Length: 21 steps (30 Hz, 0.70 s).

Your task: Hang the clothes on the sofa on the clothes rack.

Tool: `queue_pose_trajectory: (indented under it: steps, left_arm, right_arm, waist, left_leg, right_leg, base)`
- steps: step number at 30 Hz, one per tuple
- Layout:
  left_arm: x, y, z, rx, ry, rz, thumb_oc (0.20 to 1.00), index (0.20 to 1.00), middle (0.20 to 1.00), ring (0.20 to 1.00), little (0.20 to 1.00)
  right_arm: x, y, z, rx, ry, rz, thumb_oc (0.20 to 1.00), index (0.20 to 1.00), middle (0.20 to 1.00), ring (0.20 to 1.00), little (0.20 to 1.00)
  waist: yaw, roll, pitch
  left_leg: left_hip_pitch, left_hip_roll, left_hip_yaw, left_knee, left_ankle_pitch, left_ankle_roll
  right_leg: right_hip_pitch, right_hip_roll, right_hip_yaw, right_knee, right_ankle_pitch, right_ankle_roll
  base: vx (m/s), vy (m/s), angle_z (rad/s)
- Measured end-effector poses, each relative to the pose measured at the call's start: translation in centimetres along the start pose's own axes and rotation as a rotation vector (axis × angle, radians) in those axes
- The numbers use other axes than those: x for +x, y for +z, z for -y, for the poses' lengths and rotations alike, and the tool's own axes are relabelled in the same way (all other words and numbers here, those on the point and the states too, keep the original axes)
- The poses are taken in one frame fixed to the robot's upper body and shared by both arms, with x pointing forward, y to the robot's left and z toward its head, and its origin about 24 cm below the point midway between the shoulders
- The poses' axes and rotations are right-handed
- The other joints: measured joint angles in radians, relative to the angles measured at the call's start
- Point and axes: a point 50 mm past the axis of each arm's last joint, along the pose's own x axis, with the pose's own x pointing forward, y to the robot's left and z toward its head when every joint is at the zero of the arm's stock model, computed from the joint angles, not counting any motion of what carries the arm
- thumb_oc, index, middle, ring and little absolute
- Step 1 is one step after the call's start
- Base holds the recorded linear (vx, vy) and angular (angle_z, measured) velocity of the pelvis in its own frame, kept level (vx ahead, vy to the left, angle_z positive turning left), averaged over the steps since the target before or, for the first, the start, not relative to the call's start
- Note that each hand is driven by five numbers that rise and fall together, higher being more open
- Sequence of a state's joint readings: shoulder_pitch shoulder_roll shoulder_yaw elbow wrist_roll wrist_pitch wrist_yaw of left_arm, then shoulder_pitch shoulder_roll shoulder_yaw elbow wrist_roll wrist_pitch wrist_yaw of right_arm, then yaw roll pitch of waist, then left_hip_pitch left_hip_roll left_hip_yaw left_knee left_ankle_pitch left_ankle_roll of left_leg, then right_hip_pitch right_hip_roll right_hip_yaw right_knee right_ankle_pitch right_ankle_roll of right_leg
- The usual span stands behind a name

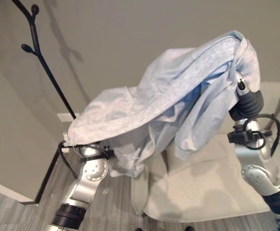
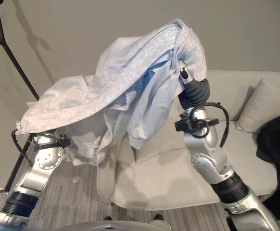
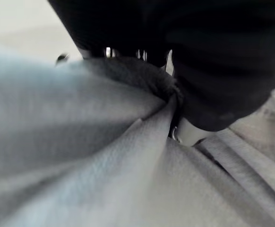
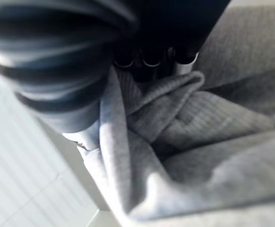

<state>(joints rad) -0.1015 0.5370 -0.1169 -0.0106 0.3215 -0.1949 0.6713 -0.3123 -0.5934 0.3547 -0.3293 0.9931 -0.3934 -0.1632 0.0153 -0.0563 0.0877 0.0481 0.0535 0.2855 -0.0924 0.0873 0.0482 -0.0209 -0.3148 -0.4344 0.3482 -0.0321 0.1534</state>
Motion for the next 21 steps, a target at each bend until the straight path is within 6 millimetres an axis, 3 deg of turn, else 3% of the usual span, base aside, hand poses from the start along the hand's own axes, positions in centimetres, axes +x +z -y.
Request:
queue_pose_trajectory:
  steps: [2,4,5,6,8,10,12,13,15,16,18,19,20,21]
  left_arm:
    - [-0.6,-0.4,-1.1,0.022,0.055,-0.020,0.200,0.200,0.200,0.200,0.200]
    - [-1.1,-0.9,-1.5,0.024,0.084,-0.054,0.200,0.200,0.200,0.200,0.200]
    - [-1.6,-1.2,-1.6,0.031,0.082,-0.072,0.200,0.200,0.200,0.200,0.200]
    - [-1.9,-1.4,-1.6,0.035,0.075,-0.082,0.200,0.200,0.200,0.200,0.200]
    - [-1.8,-1.4,-1.5,0.023,0.089,-0.078,0.200,0.200,0.200,0.200,0.200]
    - [-2.9,-1.6,-1.1,-0.001,0.101,-0.131,0.200,0.200,0.200,0.200,0.200]
    - [-3.5,-1.7,-0.7,-0.018,0.098,-0.159,0.200,0.200,0.200,0.200,0.200]
    - [-4.4,-1.8,-0.3,-0.017,0.064,-0.177,0.200,0.200,0.200,0.200,0.200]
    - [-5.2,-1.9,0.0,-0.014,0.022,-0.190,0.200,0.200,0.200,0.200,0.200]
    - [-5.5,-1.9,0.2,-0.015,-0.002,-0.197,0.200,0.200,0.200,0.200,0.200]
    - [-6.0,-1.8,0.7,-0.025,-0.030,-0.205,0.200,0.200,0.200,0.200,0.200]
    - [-6.2,-1.5,1.2,-0.051,-0.046,-0.210,0.200,0.200,0.200,0.200,0.200]
    - [-6.4,-1.5,1.4,-0.055,-0.051,-0.213,0.200,0.200,0.200,0.200,0.200]
    - [-6.6,-1.5,1.5,-0.060,-0.057,-0.220,0.200,0.200,0.200,0.200,0.200]
  right_arm:
    - [-0.3,-0.9,-0.3,0.001,0.027,-0.053,0.200,0.200,0.200,0.200,0.200]
    - [-0.4,-1.5,-0.5,0.014,0.040,-0.076,0.200,0.200,0.200,0.200,0.200]
    - [-0.7,-2.1,-0.5,0.025,0.037,-0.099,0.200,0.200,0.200,0.200,0.200]
    - [-0.8,-2.4,-0.5,0.026,0.036,-0.116,0.200,0.200,0.200,0.200,0.200]
    - [-0.9,-2.6,-0.5,0.037,0.028,-0.117,0.200,0.200,0.200,0.200,0.200]
    - [-1.7,-3.7,-0.3,0.095,-0.026,-0.142,0.200,0.200,0.200,0.200,0.200]
    - [-2.7,-4.6,0.4,0.134,-0.088,-0.180,0.200,0.200,0.200,0.200,0.200]
    - [-3.6,-5.0,0.8,0.147,-0.122,-0.208,0.200,0.200,0.200,0.200,0.200]
    - [-4.5,-5.3,1.2,0.162,-0.157,-0.232,0.200,0.200,0.200,0.200,0.200]
    - [-4.9,-5.4,1.4,0.157,-0.166,-0.243,0.200,0.200,0.200,0.200,0.200]
    - [-5.2,-5.4,1.7,0.145,-0.174,-0.255,0.200,0.200,0.200,0.200,0.200]
    - [-5.4,-5.6,2.3,0.130,-0.199,-0.271,0.200,0.200,0.200,0.200,0.200]
    - [-5.6,-5.7,2.5,0.127,-0.211,-0.281,0.200,0.200,0.200,0.200,0.200]
    - [-5.9,-5.8,2.7,0.124,-0.220,-0.292,0.200,0.200,0.200,0.200,0.200]
  waist:
    - [0.044,-0.003,0.010]
    - [0.078,-0.029,0.017]
    - [0.095,-0.050,0.018]
    - [0.107,-0.048,0.018]
    - [0.127,-0.065,0.017]
    - [0.138,-0.059,0.014]
    - [0.152,-0.067,0.010]
    - [0.155,-0.053,0.010]
    - [0.149,-0.043,0.006]
    - [0.155,-0.027,0.005]
    - [0.157,0.011,0.005]
    - [0.150,0.048,0.012]
    - [0.156,0.067,0.011]
    - [0.163,0.095,0.001]
  left_leg:
    - [-0.006,0.032,0.004,0.005,0.016,-0.018]
    - [-0.017,0.045,0.007,0.024,0.026,-0.032]
    - [-0.030,0.040,0.003,0.037,0.024,-0.039]
    - [-0.042,0.051,-0.005,0.039,0.023,-0.041]
    - [-0.081,0.081,0.005,0.073,0.047,-0.084]
    - [-0.118,0.140,0.004,0.125,0.046,-0.096]
    - [-0.137,0.177,-0.011,0.128,0.048,-0.135]
    - [-0.154,0.189,-0.046,0.128,0.056,-0.127]
    - [-0.163,0.194,-0.070,0.126,0.065,-0.137]
    - [-0.172,0.195,-0.088,0.126,0.079,-0.124]
    - [-0.189,0.197,-0.128,0.119,0.122,-0.151]
    - [-0.208,0.194,-0.173,0.111,0.152,-0.148]
    - [-0.215,0.192,-0.182,0.112,0.155,-0.145]
    - [-0.221,0.190,-0.189,0.101,0.118,-0.130]
  right_leg:
    - [0.019,0.014,0.062,0.162,-0.068,0.051]
    - [0.071,0.039,0.100,0.136,-0.129,0.079]
    - [0.109,0.069,0.135,0.034,-0.161,0.069]
    - [0.129,0.097,0.138,-0.026,-0.178,0.050]
    - [0.130,0.121,0.112,-0.102,-0.230,-0.017]
    - [0.111,0.183,0.122,-0.102,-0.216,-0.047]
    - [0.075,0.207,0.131,-0.064,-0.240,-0.084]
    - [0.060,0.234,0.117,-0.035,-0.244,-0.091]
    - [0.055,0.230,0.099,-0.013,-0.265,-0.103]
    - [0.052,0.241,0.086,0.001,-0.267,-0.105]
    - [0.039,0.248,0.059,0.026,-0.274,-0.115]
    - [0.034,0.241,0.029,0.043,-0.291,-0.136]
    - [0.030,0.240,0.021,0.051,-0.294,-0.139]
    - [0.027,0.253,0.002,0.057,-0.291,-0.151]
  base:
    - [-0.16,-0.149,-0.17]
    - [-0.09,-0.122,-0.15]
    - [-0.21,-0.297,-0.29]
    - [-0.21,-0.304,-0.30]
    - [-0.22,-0.384,-0.32]
    - [-0.26,-0.380,-0.26]
    - [-0.22,-0.263,-0.02]
    - [-0.20,-0.234,0.19]
    - [-0.19,-0.179,0.33]
    - [-0.21,-0.117,0.34]
    - [-0.20,-0.073,0.51]
    - [-0.17,-0.042,0.59]
    - [-0.12,-0.029,0.61]
    - [-0.14,-0.014,0.34]
